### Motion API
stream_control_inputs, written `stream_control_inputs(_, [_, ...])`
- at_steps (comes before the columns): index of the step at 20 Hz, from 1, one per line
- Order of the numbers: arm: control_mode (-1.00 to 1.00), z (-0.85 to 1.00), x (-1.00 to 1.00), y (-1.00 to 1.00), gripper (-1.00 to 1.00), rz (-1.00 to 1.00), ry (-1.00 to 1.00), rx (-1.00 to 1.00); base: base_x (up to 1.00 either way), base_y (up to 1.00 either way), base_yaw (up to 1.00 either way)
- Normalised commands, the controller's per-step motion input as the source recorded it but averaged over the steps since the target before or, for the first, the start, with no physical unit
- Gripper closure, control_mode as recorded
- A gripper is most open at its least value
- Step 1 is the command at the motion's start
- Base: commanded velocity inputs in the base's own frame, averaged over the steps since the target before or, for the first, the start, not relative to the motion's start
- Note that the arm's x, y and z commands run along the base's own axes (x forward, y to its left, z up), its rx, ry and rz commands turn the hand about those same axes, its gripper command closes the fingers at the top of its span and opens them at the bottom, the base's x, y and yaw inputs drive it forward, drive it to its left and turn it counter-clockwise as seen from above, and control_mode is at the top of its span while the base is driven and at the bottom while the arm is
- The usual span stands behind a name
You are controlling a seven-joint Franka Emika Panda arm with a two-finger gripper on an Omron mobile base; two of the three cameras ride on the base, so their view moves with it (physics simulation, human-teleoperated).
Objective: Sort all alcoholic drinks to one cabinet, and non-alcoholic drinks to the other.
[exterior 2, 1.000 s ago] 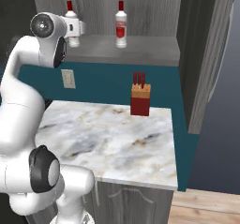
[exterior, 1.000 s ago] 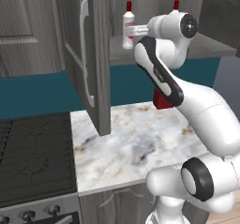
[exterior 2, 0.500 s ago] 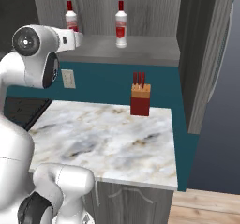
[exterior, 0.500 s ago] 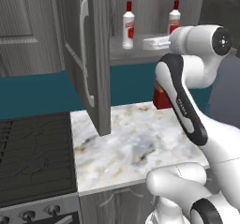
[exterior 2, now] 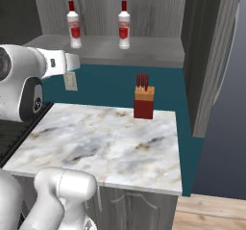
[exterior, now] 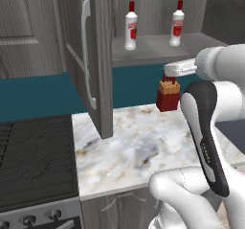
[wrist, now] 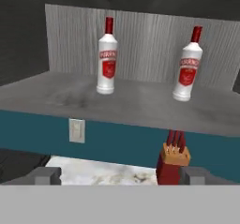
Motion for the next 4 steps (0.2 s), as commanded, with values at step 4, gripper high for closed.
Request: stream_control_inputs(4, [-1.0,-0.53,-0.71,-0.14,-1.0,-0.04,0.22,-0.02,0.0,0.0,0.0])
